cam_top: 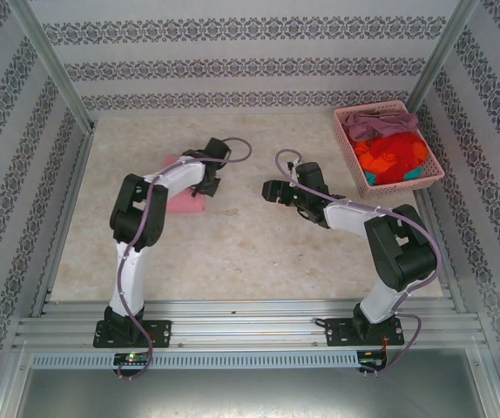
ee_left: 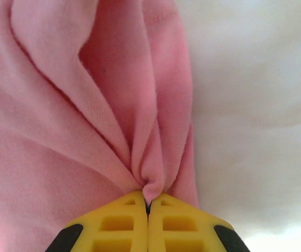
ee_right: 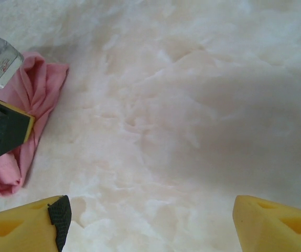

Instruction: Fold and stack the t-shirts

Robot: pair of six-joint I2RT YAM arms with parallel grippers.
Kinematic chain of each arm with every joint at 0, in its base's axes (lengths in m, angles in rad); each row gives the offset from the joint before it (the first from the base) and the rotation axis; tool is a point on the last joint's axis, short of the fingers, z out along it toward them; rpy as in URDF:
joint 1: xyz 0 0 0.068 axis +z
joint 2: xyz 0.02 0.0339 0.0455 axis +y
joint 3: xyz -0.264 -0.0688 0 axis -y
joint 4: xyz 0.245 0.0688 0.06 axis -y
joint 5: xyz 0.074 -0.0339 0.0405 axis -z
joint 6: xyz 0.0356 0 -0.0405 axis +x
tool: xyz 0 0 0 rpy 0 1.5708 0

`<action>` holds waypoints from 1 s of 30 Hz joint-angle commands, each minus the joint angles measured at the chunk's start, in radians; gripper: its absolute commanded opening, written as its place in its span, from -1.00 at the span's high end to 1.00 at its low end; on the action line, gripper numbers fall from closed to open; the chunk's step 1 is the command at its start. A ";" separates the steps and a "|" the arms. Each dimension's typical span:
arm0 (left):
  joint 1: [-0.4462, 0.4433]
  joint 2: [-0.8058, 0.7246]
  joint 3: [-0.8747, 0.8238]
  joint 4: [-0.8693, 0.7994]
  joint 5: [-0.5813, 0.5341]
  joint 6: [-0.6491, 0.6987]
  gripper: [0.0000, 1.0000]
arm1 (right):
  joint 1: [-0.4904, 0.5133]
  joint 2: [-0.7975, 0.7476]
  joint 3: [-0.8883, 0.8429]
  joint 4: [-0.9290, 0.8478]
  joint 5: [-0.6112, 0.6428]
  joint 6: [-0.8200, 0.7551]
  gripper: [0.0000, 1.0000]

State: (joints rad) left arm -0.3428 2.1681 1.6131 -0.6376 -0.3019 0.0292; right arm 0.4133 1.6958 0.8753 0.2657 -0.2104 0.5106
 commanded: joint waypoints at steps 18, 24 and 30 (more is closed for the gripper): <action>0.496 -0.121 -0.309 0.291 0.026 0.378 0.92 | 0.301 0.108 0.184 0.159 -0.161 -0.304 -0.96; 0.545 -0.132 -0.363 0.307 0.045 0.454 0.91 | 0.310 0.131 0.197 0.160 -0.164 -0.292 -0.96; 0.552 -0.186 -0.438 0.322 -0.038 0.498 0.86 | 0.309 0.127 0.207 0.123 -0.150 -0.317 -0.96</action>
State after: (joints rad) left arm 0.1909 1.9850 1.2350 -0.2447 -0.3157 0.4774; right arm 0.7238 1.8149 1.0512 0.3920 -0.3511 0.2264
